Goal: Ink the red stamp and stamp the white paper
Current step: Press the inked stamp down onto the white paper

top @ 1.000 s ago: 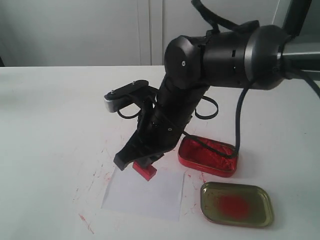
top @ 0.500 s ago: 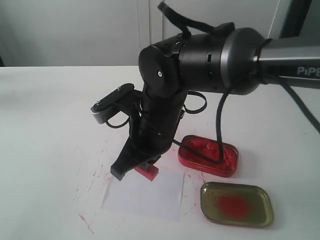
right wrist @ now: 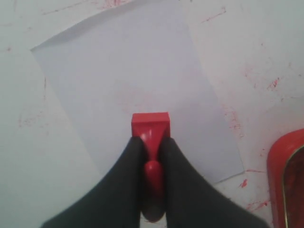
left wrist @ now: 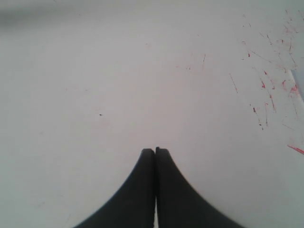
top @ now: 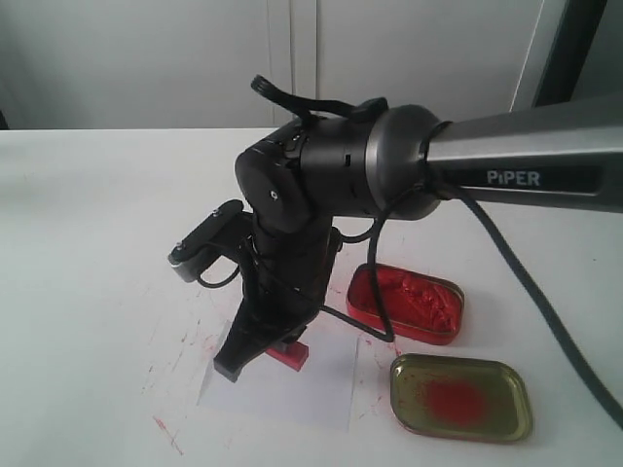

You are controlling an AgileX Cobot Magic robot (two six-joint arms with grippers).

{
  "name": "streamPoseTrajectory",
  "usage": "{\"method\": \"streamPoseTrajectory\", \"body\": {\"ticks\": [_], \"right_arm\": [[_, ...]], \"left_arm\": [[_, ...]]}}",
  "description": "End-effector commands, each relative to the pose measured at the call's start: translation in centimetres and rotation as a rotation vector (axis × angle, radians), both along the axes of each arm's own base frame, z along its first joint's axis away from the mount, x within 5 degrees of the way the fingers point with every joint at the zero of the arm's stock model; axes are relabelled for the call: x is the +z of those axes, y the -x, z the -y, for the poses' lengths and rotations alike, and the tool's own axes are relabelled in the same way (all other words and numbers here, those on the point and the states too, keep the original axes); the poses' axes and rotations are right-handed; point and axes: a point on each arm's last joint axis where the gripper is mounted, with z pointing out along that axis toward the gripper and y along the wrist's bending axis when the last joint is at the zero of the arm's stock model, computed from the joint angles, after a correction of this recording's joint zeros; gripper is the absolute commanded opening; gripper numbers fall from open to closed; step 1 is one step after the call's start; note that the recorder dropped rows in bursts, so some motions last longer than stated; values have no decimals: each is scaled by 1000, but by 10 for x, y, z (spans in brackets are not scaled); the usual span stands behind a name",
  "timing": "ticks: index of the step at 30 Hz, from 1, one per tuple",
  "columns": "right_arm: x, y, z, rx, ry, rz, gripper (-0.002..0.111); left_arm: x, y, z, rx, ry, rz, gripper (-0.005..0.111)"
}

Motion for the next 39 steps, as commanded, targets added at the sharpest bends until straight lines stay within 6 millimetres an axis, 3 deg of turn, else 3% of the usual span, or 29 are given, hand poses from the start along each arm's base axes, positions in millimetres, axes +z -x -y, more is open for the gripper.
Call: {"method": "streamPoseTrajectory", "body": {"ticks": [1, 11, 20, 30, 39], "right_arm": [[1, -2, -2, -1, -7, 13, 0], [1, -5, -3, 6, -23, 46, 0], [-21, -7, -7, 3, 7, 8, 0], [-23, -8, -12, -24, -34, -15, 0], [-97, -5, -11, -26, 133, -169, 0]], "left_arm": [[-1, 0, 0, 2, 9, 0, 0], [-1, 0, 0, 2, 9, 0, 0], [-1, 0, 0, 2, 9, 0, 0], [-1, 0, 0, 2, 9, 0, 0], [-1, 0, 0, 2, 9, 0, 0]]}}
